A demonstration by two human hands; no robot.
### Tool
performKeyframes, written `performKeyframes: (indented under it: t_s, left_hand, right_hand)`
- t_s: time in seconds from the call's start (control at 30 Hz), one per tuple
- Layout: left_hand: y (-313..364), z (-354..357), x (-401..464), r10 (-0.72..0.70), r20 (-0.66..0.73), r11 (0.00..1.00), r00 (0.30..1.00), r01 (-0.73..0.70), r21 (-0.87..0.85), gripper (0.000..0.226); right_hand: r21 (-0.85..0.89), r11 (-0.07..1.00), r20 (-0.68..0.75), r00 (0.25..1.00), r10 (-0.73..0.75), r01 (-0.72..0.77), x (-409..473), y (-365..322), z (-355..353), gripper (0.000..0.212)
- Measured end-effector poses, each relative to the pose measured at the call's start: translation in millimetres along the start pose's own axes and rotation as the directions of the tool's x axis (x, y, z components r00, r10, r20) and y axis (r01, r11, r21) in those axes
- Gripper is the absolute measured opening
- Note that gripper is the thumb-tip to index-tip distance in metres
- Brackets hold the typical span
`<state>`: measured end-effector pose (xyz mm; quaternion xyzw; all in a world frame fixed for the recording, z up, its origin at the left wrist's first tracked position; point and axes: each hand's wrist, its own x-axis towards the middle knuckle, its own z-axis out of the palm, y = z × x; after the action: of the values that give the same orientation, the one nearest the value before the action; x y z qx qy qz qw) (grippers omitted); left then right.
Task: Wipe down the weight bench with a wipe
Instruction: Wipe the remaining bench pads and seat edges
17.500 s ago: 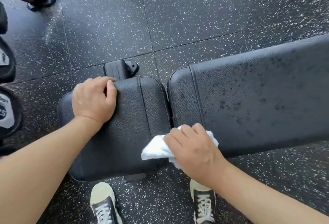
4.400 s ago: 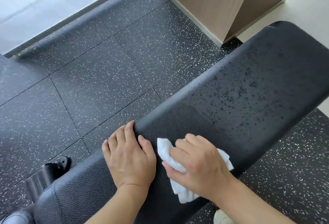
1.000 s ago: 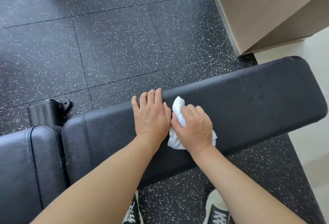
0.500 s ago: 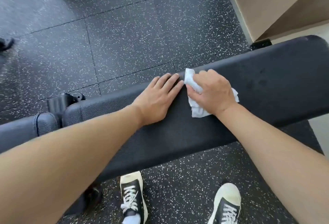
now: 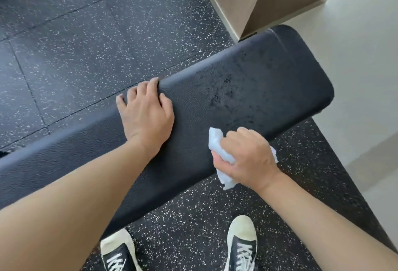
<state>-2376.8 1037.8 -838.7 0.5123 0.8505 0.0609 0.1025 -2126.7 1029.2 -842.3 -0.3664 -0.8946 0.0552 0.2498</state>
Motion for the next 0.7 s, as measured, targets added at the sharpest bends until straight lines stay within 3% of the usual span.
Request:
performKeyframes:
  t_s: [0.2, 0.37, 0.57, 0.7]
  left_hand:
    - [0.5, 1.1, 0.8, 0.002, -0.038, 1.000, 0.999, -0.001, 0.020, 0.053]
    - [0.2, 3.8, 1.0, 0.003, -0.047, 1.000, 0.999, -0.001, 0.029, 0.053]
    - [2.3, 1.0, 0.1, 0.001, -0.027, 1.000, 1.000, -0.001, 0.023, 0.053]
    - [4.1, -2.0, -0.1, -0.010, -0.016, 1.000, 1.000, 0.011, 0.029, 0.054]
  right_hand:
    - [-0.037, 0.974, -0.095, 0.971, 0.221, -0.225, 34.1, -13.9, 27.8, 0.023]
    - [-0.021, 0.926, -0.049, 0.925, 0.376, -0.377, 117.2, -29.9, 60.5, 0.026]
    - [-0.030, 0.937, 0.035, 0.937, 0.348, -0.347, 184.1, -18.1, 81.9, 0.030]
    - [-0.019, 0.961, -0.021, 0.961, 0.276, -0.277, 179.2, 13.3, 72.7, 0.029]
